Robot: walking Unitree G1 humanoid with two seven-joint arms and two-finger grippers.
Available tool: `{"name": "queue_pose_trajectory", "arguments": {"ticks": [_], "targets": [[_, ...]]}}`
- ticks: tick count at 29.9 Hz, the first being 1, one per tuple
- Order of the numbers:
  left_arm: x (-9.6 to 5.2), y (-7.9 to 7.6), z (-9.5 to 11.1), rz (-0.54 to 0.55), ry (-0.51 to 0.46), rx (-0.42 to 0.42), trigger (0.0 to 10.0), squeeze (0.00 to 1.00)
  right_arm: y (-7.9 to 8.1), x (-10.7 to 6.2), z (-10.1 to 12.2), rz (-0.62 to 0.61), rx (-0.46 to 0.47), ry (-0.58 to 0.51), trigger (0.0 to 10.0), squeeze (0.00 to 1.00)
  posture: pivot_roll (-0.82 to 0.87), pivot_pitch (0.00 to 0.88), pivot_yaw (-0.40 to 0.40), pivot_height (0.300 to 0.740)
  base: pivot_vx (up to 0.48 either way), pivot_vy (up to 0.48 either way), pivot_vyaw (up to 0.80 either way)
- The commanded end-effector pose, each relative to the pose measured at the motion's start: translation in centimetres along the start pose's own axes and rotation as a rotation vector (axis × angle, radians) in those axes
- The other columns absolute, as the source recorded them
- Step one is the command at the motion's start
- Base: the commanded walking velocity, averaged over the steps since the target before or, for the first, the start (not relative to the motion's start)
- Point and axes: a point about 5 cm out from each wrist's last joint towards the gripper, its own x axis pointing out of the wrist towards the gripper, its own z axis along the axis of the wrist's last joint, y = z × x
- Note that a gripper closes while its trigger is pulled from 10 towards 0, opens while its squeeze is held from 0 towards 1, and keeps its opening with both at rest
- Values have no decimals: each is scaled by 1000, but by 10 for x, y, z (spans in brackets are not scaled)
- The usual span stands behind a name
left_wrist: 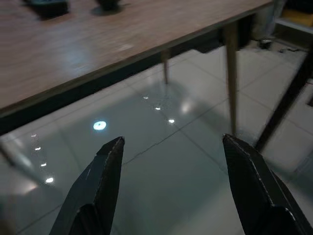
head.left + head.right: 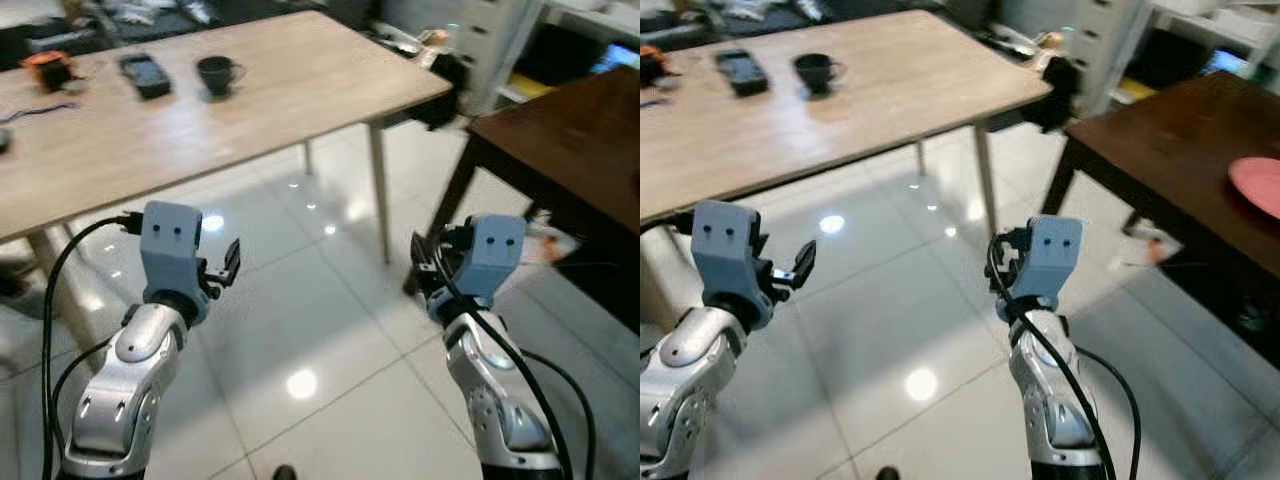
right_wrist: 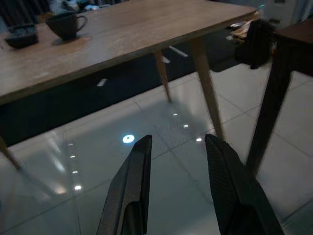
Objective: Setting the table
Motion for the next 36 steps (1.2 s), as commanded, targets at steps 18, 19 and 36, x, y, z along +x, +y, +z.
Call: {"name": "queue_pose_trajectory", "arguments": {"ticks": [18, 19, 36], "targets": [[2, 6, -9, 42, 30, 14, 10000, 0, 1, -1, -3, 10, 9, 13, 10000, 0, 79, 175, 42, 740, 416, 0, 44], [2, 6, -9, 42, 30, 14, 10000, 0, 1, -1, -3, 10, 9, 13, 10000, 0, 79, 175, 42, 740, 480, 0, 0], [2, 6, -8, 43, 28, 15, 10000, 0, 0, -1, -2, 3, 11, 4, 10000, 0, 82, 180, 44, 740, 480, 0, 54]]}}
